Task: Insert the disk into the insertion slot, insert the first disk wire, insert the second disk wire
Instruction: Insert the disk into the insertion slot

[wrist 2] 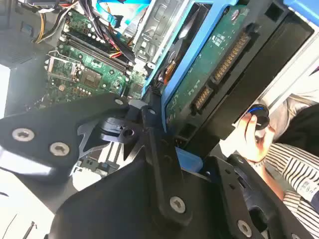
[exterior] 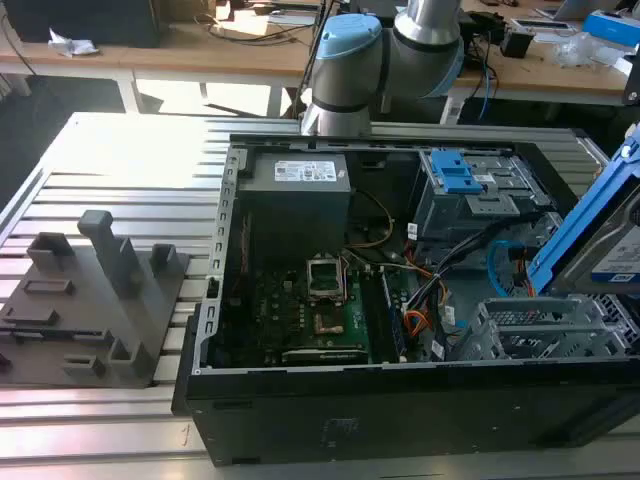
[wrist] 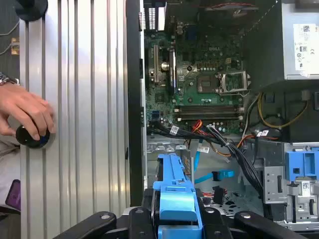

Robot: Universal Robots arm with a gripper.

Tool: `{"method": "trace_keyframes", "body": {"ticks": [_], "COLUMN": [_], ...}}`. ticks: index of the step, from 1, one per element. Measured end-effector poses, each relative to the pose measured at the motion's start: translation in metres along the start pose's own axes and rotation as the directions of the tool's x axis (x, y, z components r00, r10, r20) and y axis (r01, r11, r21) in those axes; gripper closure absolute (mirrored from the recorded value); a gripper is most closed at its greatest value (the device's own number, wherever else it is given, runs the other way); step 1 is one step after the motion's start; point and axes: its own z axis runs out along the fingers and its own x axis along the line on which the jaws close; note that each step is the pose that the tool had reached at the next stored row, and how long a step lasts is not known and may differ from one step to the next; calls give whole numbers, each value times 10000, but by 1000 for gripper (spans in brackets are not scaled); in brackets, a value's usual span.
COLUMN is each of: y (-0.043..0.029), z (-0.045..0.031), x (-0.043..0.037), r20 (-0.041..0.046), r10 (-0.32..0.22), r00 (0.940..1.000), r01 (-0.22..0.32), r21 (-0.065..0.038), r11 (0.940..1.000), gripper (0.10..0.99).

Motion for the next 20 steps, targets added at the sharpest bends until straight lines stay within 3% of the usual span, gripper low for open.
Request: {"method": "trace_keyframes", "body": {"ticks": [4,14,20], "y": [-9,-63,-79], "z": [230,521,659], "x": [-1,-8,-9], "r20": [-3,-2,-2], "r10": [0,1,0], "r00": [10000,10000,10000], "r01": [0,-1,0], "r21": [-15,-45,-48], "r11": [10000,10000,10000], "gripper": [718,718,718]}}
